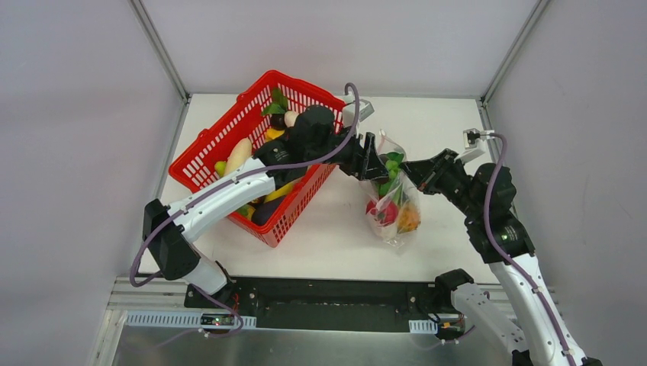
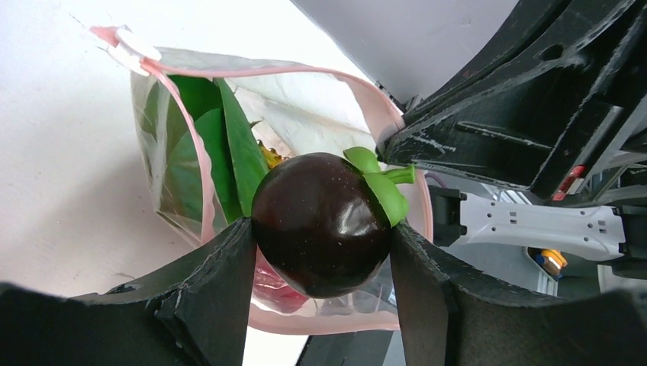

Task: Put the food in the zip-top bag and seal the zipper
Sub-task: Place the fake fruit in the zipper food storage bag, then adjust the zipper food storage bag at the center of the board.

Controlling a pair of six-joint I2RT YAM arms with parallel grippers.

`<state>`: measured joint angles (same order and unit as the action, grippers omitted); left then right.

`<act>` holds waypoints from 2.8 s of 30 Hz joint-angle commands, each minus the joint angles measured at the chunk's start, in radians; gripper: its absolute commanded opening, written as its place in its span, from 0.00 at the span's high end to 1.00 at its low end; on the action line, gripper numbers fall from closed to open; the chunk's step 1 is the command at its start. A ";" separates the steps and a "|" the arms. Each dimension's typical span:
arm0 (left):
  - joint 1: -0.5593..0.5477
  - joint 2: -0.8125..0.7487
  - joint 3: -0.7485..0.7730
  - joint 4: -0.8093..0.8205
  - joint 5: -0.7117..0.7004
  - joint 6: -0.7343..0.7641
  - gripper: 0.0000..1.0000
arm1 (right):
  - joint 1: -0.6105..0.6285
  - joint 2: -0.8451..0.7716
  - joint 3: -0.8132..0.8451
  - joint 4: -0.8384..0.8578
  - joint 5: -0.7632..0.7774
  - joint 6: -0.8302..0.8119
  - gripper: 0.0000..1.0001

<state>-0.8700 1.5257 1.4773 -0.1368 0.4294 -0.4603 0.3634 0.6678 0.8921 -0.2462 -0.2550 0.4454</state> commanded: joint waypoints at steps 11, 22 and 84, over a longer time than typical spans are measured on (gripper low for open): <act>-0.036 0.044 0.095 -0.097 -0.077 0.026 0.74 | 0.004 -0.038 0.010 0.199 -0.003 0.159 1.00; -0.068 0.096 0.342 -0.458 -0.087 0.244 0.32 | 0.005 -0.037 0.000 0.190 0.026 0.127 1.00; -0.029 0.197 0.599 -0.594 -0.206 0.112 1.00 | 0.005 -0.062 0.084 0.055 0.205 -0.056 1.00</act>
<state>-0.8848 1.7287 2.0151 -0.7074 0.1810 -0.3748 0.3653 0.6048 0.8799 -0.2226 -0.1135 0.4603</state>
